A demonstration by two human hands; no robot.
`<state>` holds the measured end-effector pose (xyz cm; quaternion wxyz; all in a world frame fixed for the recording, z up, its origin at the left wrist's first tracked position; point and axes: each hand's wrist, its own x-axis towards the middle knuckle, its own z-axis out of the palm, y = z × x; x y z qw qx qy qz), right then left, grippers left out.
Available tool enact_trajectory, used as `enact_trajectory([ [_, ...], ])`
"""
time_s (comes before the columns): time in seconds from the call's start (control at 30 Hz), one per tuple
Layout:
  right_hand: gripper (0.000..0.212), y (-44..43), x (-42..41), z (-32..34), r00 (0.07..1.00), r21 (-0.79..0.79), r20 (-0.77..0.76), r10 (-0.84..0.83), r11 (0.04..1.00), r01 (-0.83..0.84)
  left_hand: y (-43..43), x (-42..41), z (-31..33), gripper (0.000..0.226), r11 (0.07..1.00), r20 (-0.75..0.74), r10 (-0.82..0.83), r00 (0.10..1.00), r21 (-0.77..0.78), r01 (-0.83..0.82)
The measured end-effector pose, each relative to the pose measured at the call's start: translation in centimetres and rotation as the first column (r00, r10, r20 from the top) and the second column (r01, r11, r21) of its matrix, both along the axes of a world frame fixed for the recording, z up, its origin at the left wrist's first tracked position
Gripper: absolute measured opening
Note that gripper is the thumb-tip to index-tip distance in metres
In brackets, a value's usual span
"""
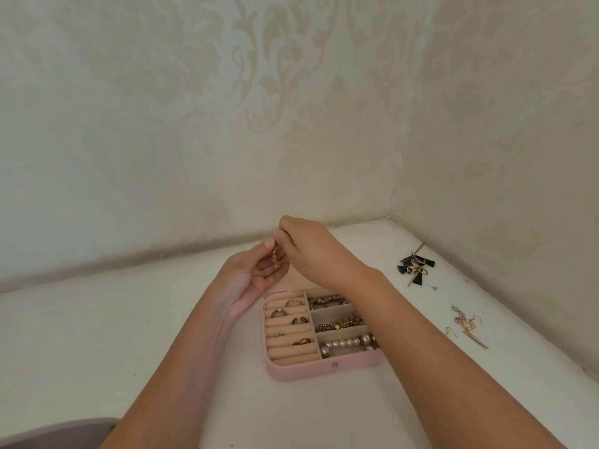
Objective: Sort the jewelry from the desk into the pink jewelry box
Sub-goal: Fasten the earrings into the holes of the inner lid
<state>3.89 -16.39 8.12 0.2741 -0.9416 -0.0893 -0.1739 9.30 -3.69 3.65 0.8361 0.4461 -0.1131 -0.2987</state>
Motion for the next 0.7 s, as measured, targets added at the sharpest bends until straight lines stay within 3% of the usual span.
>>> enact_trajectory([
  [0.1,0.021,-0.7,-0.4,0.7,0.994,0.172,-0.061,0.094,0.982,-0.082,0.4,0.5,-0.1,0.052,1.000,0.077,-0.025,0.997,0.019,0.023],
  [0.23,0.022,-1.2,-0.6,1.0,0.976,0.360,-0.101,0.195,0.921,-0.147,0.6,0.7,-0.1,0.051,0.998,0.187,-0.061,0.981,0.017,0.058],
  [0.37,0.016,-1.8,-0.6,1.1,0.941,0.586,-0.105,0.320,0.785,-0.202,0.6,0.9,-0.4,0.056,0.995,0.251,-0.090,0.964,-0.012,0.096],
  [0.5,0.010,-2.5,-0.3,0.7,0.924,0.662,-0.108,0.368,0.719,-0.209,0.4,0.7,-0.5,0.053,0.991,0.264,-0.119,0.957,-0.025,0.130],
  [0.7,0.010,-2.9,0.1,0.2,0.920,0.670,-0.092,0.381,0.707,-0.226,0.0,0.2,-0.3,0.043,0.981,0.240,-0.151,0.959,-0.087,0.176],
])
